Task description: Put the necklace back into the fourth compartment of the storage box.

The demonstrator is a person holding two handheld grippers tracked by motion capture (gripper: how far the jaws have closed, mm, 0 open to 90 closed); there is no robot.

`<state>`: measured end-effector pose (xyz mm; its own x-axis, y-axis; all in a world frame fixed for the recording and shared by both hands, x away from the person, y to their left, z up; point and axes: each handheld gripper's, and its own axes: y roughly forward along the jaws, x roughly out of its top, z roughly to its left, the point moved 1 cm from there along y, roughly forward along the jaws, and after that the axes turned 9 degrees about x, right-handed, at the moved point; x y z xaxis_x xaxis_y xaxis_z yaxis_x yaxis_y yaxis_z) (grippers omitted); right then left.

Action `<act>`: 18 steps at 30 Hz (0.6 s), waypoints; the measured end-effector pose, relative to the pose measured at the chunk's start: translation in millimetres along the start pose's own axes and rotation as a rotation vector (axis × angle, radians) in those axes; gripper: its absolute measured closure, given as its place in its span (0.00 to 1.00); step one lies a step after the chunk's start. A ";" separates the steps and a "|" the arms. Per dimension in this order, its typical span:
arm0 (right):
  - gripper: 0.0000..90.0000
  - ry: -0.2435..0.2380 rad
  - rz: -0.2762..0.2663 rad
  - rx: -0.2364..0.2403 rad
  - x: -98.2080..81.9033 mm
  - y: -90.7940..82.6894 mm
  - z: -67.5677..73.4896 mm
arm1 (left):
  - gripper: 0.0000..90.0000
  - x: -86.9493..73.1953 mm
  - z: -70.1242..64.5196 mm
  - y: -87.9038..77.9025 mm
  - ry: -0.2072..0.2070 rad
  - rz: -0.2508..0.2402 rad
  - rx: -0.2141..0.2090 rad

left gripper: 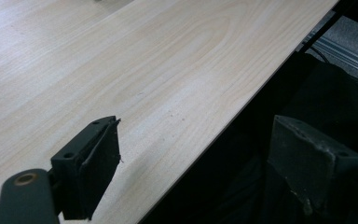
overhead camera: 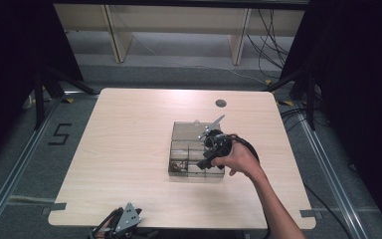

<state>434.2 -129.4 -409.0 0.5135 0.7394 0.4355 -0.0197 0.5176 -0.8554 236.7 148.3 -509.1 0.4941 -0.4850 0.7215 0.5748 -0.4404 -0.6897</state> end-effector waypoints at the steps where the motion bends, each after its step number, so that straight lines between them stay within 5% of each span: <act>1: 0.53 -0.018 -0.007 -0.002 -0.8 -0.3 -1.3 | 0.18 0.0 0.2 0.1 0.000 0.001 0.003; 9: 0.53 -0.012 -0.019 -0.001 -8.9 -4.2 2.8 | 0.18 -0.9 -1.7 1.9 0.005 0.010 0.000; 13: 0.53 -0.020 -0.036 0.000 -11.0 -5.9 4.4 | 0.18 0.1 -0.5 1.6 0.041 0.005 -0.021; 18: 0.52 -0.023 -0.048 0.010 -13.9 -3.8 7.0 | 0.18 -0.9 -2.7 1.8 -0.006 0.007 -0.015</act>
<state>421.1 -138.7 -409.8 0.4946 0.7228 0.4826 -0.0044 0.5574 -0.8303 235.5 146.0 -511.1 0.5018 -0.4835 0.7172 0.5616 -0.4486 -0.6953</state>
